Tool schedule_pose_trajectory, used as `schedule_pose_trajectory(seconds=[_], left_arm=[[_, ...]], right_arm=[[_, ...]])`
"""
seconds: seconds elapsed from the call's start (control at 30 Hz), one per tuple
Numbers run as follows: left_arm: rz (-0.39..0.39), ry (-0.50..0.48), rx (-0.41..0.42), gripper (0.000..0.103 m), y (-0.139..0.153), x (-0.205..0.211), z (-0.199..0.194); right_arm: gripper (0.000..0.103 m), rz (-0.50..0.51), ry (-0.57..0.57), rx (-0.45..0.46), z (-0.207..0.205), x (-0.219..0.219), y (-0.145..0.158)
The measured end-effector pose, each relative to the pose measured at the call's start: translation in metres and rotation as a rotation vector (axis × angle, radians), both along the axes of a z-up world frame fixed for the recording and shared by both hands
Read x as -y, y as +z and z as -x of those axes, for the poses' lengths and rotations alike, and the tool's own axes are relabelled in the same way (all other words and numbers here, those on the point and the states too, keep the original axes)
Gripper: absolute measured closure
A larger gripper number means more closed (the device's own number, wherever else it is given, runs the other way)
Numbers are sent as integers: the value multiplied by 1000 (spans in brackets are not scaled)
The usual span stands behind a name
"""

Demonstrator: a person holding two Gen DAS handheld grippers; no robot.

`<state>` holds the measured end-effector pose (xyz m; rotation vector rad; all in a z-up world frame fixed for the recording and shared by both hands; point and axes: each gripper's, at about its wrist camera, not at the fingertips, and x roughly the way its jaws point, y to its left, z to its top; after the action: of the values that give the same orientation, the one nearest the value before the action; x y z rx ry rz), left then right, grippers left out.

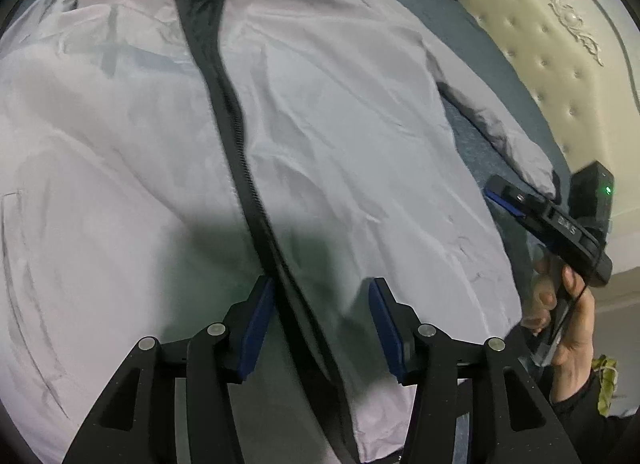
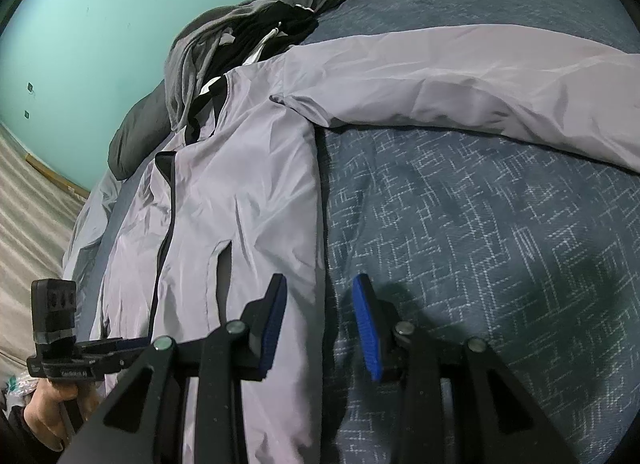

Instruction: Fold clothes

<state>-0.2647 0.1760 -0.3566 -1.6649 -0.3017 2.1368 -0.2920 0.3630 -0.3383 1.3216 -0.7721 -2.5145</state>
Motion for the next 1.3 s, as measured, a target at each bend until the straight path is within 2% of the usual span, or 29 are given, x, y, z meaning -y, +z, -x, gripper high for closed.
schedule_pose_trajectory(seconds=[0.17, 0.33, 0.4, 0.43, 0.5, 0.63, 0.77, 0.93, 0.97, 1.0, 1.03, 1.13, 1.3], left_arm=[[-4, -13, -2, 52, -1, -6, -3], [5, -31, -2, 73, -4, -11, -4], [16, -35, -3, 91, -5, -12, -5], [22, -36, -5, 96, -5, -12, -5], [33, -35, -8, 99, -5, -11, -6], [65, -23, -10, 99, -5, -2, -9], [52, 7, 19, 99, -15, 5, -5], [63, 18, -9, 97, -5, 1, -10], [65, 23, -15, 96, -2, 2, -12], [66, 29, -23, 93, 3, 4, -14], [65, 37, -32, 92, 8, 6, -16], [57, 48, -51, 86, 22, 12, -25], [46, 10, -50, 86, 22, 3, -40]], right_arm=[[69, 6, -1, 0, 0, -1, 0], [69, 7, -2, 0, 0, 0, 0], [69, 10, -1, 0, 0, 0, 0], [69, 11, -1, 0, 0, 0, 0], [69, 11, -3, 0, 0, -1, 0], [69, 13, -8, -1, 0, -2, 1], [69, 10, -7, 3, 1, -2, 1], [68, 67, 8, 49, -4, -6, 0], [64, 79, 11, 66, -7, -6, 0], [54, 89, 11, 74, -10, -6, 0], [52, 100, 12, 82, -12, -6, -1], [52, 136, 21, 107, -25, -2, 0], [52, 102, 16, 146, -47, 2, -2]])
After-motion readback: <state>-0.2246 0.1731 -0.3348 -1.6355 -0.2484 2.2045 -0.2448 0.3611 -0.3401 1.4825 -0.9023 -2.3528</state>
